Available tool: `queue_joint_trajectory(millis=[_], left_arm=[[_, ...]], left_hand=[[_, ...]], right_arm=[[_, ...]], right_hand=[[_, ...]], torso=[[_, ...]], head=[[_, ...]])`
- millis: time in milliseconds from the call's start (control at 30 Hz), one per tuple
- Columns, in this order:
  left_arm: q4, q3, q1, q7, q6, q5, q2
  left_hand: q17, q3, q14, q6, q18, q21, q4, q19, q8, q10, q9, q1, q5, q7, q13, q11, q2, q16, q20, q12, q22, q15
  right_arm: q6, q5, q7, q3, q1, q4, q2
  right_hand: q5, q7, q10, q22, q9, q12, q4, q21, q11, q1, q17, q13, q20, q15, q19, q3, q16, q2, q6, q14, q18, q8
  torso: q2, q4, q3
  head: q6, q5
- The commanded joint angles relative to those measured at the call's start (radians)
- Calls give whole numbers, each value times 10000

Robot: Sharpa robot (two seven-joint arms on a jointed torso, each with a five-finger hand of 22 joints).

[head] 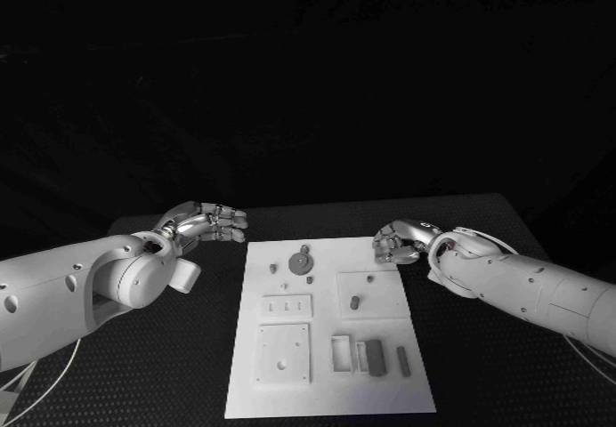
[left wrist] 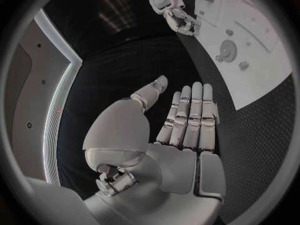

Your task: Assemble the parts on the task board

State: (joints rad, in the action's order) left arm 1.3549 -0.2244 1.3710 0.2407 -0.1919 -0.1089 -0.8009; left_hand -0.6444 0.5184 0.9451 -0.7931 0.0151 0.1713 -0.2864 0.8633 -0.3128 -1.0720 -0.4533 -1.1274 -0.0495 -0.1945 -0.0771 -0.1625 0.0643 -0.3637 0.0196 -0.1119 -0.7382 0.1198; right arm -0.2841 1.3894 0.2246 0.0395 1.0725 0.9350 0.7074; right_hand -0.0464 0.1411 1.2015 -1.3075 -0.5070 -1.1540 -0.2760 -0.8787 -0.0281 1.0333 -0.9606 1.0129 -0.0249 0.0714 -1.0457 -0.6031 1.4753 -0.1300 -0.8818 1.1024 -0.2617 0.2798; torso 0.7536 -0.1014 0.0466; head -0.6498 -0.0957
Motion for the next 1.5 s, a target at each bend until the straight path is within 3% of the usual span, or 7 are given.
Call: queue_joint_trajectory(millis=[33,667,1033,1500], left_arm=[[9,6,3,72,180,50,14],[7,6,3,50,190,50,-3],[4,6,3,40,186,50,4],[-11,6,3,31,189,50,8]], left_hand=[[-16,-80,60,-35,36,-59,-2,12,-7,-4,7,45,-18,-21,7,-25,-57,41,-9,51,-13,-13],[-26,-86,60,-30,36,-67,-6,10,-3,-1,10,48,-17,-22,9,-27,-57,53,-9,61,-14,-12],[-36,-96,61,-15,36,-72,-9,11,7,10,16,51,-15,-35,13,-33,-47,64,-9,73,-16,-12],[-44,-101,63,-6,36,-77,-9,12,13,14,20,52,-15,-42,15,-36,-45,72,-8,81,-18,-11]], right_arm=[[-140,-90,-210,-12,-27,-54,0],[-93,-105,-165,-12,-35,-21,-11],[-95,-76,-118,-12,-65,-18,-62],[-73,4,-122,-12,-67,-57,-61]], right_hand=[[-21,-27,57,-136,11,-59,-31,-42,24,-6,14,-16,37,76,-79,25,59,114,-72,23,-1,31],[-21,-55,81,-135,5,-53,-109,-48,53,22,27,-32,73,109,-103,53,62,101,-103,56,-1,32],[-21,39,-10,-125,84,14,-131,16,-34,164,47,-64,60,34,-9,97,8,-136,195,-32,-1,-159],[-21,-1,28,-136,35,-25,-122,0,-4,234,36,-58,51,47,-40,91,48,41,-38,-12,-1,-43]], torso=[[-7,-3,-10],[-7,1,-8],[-6,7,-8],[-8,9,-3]], head=[[-6,-7],[-36,-49],[-42,-42],[-53,-36]])
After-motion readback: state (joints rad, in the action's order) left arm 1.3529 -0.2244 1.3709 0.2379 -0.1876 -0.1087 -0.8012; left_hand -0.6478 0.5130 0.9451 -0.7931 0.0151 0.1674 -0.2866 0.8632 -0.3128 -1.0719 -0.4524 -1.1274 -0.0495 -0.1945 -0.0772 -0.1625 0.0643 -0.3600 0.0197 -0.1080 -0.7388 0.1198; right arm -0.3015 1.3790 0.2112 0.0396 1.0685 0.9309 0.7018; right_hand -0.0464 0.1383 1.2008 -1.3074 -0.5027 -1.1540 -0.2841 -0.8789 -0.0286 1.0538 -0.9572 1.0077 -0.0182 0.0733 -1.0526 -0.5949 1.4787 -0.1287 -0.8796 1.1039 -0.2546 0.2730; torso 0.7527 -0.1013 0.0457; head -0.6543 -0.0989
